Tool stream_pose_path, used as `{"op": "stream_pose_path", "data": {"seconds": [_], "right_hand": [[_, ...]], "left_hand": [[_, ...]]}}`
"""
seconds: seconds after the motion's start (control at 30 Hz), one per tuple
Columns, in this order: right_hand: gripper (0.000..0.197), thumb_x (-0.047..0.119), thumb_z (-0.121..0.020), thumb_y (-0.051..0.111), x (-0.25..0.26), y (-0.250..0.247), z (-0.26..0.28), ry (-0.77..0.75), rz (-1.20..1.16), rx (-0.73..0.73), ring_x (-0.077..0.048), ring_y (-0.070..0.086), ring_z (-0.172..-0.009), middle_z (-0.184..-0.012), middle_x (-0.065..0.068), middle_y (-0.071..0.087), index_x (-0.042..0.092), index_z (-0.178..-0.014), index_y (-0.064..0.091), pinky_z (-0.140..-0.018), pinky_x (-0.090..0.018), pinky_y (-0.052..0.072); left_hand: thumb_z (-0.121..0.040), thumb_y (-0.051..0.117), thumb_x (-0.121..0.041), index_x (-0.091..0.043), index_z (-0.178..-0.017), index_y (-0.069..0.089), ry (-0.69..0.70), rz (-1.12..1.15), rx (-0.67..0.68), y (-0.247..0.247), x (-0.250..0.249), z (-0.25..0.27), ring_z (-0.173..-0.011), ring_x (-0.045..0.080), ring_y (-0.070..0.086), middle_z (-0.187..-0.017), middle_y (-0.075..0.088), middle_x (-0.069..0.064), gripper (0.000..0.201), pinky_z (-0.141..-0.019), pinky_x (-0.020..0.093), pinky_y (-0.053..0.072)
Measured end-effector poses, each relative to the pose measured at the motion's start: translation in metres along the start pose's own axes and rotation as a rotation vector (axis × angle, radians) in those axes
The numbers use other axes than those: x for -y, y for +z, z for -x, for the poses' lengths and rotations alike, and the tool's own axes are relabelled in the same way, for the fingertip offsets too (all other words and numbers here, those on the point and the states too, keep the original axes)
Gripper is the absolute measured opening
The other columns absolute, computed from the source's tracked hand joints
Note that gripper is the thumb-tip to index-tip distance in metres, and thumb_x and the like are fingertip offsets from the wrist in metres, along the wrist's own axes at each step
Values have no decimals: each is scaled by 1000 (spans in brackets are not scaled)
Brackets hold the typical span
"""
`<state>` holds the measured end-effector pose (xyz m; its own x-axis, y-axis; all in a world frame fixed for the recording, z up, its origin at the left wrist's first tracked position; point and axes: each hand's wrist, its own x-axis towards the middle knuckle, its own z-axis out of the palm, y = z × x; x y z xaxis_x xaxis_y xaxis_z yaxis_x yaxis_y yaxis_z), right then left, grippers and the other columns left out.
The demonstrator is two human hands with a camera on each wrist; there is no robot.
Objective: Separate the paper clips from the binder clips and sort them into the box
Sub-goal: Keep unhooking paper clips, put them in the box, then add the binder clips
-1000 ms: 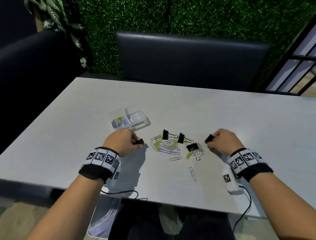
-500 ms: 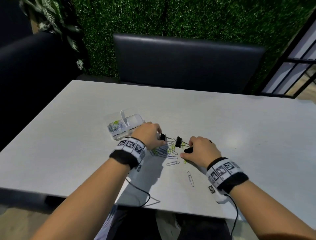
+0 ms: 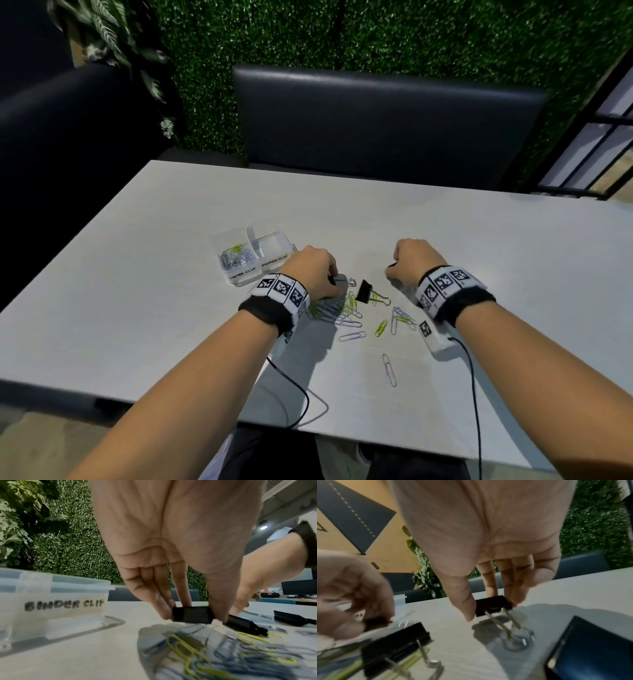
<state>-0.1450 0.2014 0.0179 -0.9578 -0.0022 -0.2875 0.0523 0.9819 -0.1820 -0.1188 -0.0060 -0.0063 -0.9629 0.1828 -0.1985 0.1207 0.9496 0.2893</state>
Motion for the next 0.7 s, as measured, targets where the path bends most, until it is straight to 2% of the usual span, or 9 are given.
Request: {"op": "stream_pose_path", "data": {"seconds": [0.07, 0.13, 0.2, 0.23, 0.33, 0.43, 0.53, 0.6, 0.7], "right_hand": [[37, 37, -79, 69, 1, 5, -5, -2, 59, 7, -29, 57, -99, -111, -9, 63, 12, -105, 62, -80, -38, 54], [56, 60, -75, 69, 5, 13, -6, -71, 63, -31, -29, 51, -113, -118, -6, 56, 17, -111, 64, -92, -47, 51], [74, 74, -61, 72, 12, 19, -2, -159, 11, 44, -24, 55, -109, -116, -2, 58, 22, -113, 66, -92, -47, 52], [78, 76, -54, 75, 16, 22, 1, -191, 18, 94, -23, 58, -104, -112, 0, 61, 23, -111, 67, -90, -45, 54], [54, 56, -61, 82, 23, 30, 8, -245, 95, 118, -21, 64, -90, -98, 2, 70, 19, -99, 71, -82, -39, 56], [33, 40, -65, 79, 24, 27, 7, -226, 57, 94, -21, 68, -78, -88, -2, 73, 17, -87, 74, -74, -38, 60], [33, 38, -72, 80, 24, 8, -5, -187, 7, 34, -23, 69, -78, -87, -7, 72, 8, -87, 74, -73, -40, 61], [36, 38, -75, 80, 24, -1, -14, -165, 10, -26, -24, 67, -79, -90, -9, 71, 6, -90, 73, -72, -39, 60], [44, 44, -74, 80, 23, -1, -20, -132, 61, 35, -24, 65, -83, -95, -10, 71, 6, -94, 69, -66, -33, 54]], "left_hand": [[-76, 74, -46, -24, -102, 73, -16, 22, -39, -5, 2, -3, -86, 18, 71, -93, 76, -2, 34, -79, 36, 61], [-76, 74, -49, -24, -104, 70, -39, 45, -87, -10, 4, -10, -87, 19, 70, -95, 75, -2, 38, -79, 35, 60], [-76, 75, -48, -23, -105, 69, -58, 35, -93, -12, 1, -16, -89, 22, 69, -99, 74, 1, 38, -79, 37, 60], [-76, 75, -47, -23, -105, 69, -57, 20, -81, -11, -1, -19, -91, 24, 69, -101, 73, 3, 38, -79, 37, 59], [-75, 75, -51, -20, -111, 70, -72, -14, -49, -6, -5, -21, -97, 28, 68, -109, 72, 5, 48, -82, 38, 58], [-79, 71, -59, -21, -123, 65, -71, 13, -112, -6, 4, -17, -108, 25, 64, -120, 67, 4, 58, -86, 35, 54], [-87, 67, -47, -22, -122, 66, -78, 64, -115, -17, 16, -5, -111, 23, 63, -120, 67, 2, 43, -88, 34, 53], [-87, 68, -41, -21, -115, 70, -95, 89, -68, -20, 21, 6, -105, 23, 66, -113, 72, 3, 35, -89, 37, 55], [-86, 69, -30, -22, -104, 76, -123, 80, -18, -16, 25, 25, -95, 24, 70, -105, 75, 4, 21, -86, 39, 59]]}}
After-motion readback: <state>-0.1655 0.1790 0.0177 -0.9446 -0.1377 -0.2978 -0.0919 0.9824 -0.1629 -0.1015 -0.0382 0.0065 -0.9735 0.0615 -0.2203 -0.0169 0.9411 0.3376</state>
